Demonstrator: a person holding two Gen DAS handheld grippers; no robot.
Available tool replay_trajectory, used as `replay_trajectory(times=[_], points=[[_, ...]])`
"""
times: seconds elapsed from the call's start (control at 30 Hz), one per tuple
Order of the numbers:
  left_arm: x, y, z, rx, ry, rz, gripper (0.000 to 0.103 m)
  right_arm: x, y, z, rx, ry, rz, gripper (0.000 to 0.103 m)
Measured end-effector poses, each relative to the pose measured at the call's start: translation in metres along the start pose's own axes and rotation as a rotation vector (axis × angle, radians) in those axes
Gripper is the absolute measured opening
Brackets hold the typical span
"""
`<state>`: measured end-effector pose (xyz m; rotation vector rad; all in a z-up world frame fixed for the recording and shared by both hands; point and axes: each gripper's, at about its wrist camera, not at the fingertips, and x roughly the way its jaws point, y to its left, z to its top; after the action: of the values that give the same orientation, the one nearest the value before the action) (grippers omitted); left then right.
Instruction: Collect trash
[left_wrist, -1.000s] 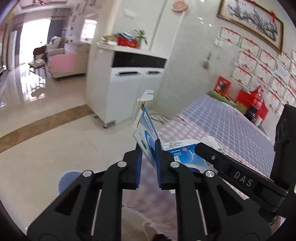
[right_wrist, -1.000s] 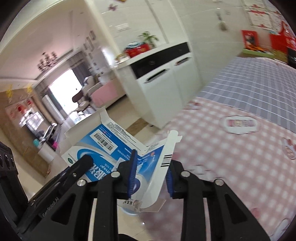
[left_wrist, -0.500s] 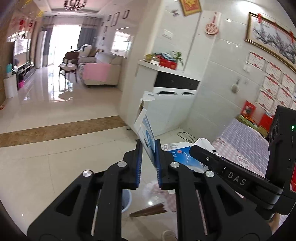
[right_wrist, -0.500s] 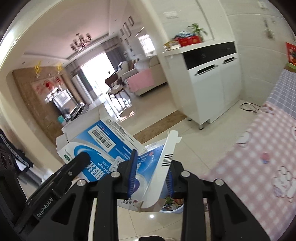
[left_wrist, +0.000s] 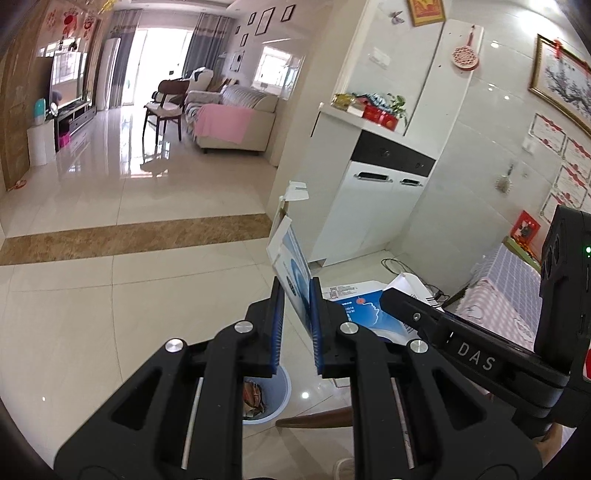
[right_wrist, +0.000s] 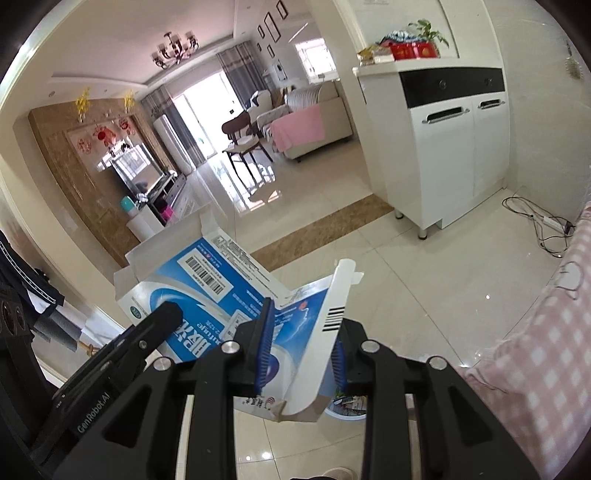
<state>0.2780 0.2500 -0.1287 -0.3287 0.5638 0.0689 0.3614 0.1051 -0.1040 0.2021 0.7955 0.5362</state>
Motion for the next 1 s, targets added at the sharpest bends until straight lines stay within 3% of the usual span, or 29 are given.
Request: replay_trajectory(times=[0.33,0.37,0.4,0.43,0.47,0.5,0.67,1.0], points=[[0.057,0.027,-0.003,-0.022,0.080,0.026,0.014,0.065,-0.007,-0.005,0.011,0.086,-0.012,0.030],[0.064,0.030,-0.004,-0.031,0.094,0.032,0.014,0.072,-0.008,-0.006,0.013,0.096,-0.013,0.035],[0.071,0.032,-0.006,-0.034,0.113,0.038,0.024,0.079,-0.009,-0.008,0.013,0.107,-0.015,0.037],[0.082,0.035,-0.008,-0.037,0.148,0.052,0.055,0.086,-0.012,-0.009,0.009,0.117,-0.023,0.042],[0.089,0.038,-0.010,-0.043,0.172,0.078,0.071,0.092,-0.013,-0.010,0.000,0.127,-0.032,0.045],[0.097,0.044,-0.012,-0.063,0.183,0.141,0.078,0.104,-0.015,-0.013,-0.021,0.152,-0.068,0.047],[0.122,0.055,-0.023,-0.072,0.257,0.168,0.078,0.130,-0.032,-0.026,-0.014,0.233,-0.125,0.051],[0.103,0.038,-0.021,-0.036,0.233,0.179,0.078,0.093,-0.026,-0.021,-0.046,0.173,-0.129,0.056]])
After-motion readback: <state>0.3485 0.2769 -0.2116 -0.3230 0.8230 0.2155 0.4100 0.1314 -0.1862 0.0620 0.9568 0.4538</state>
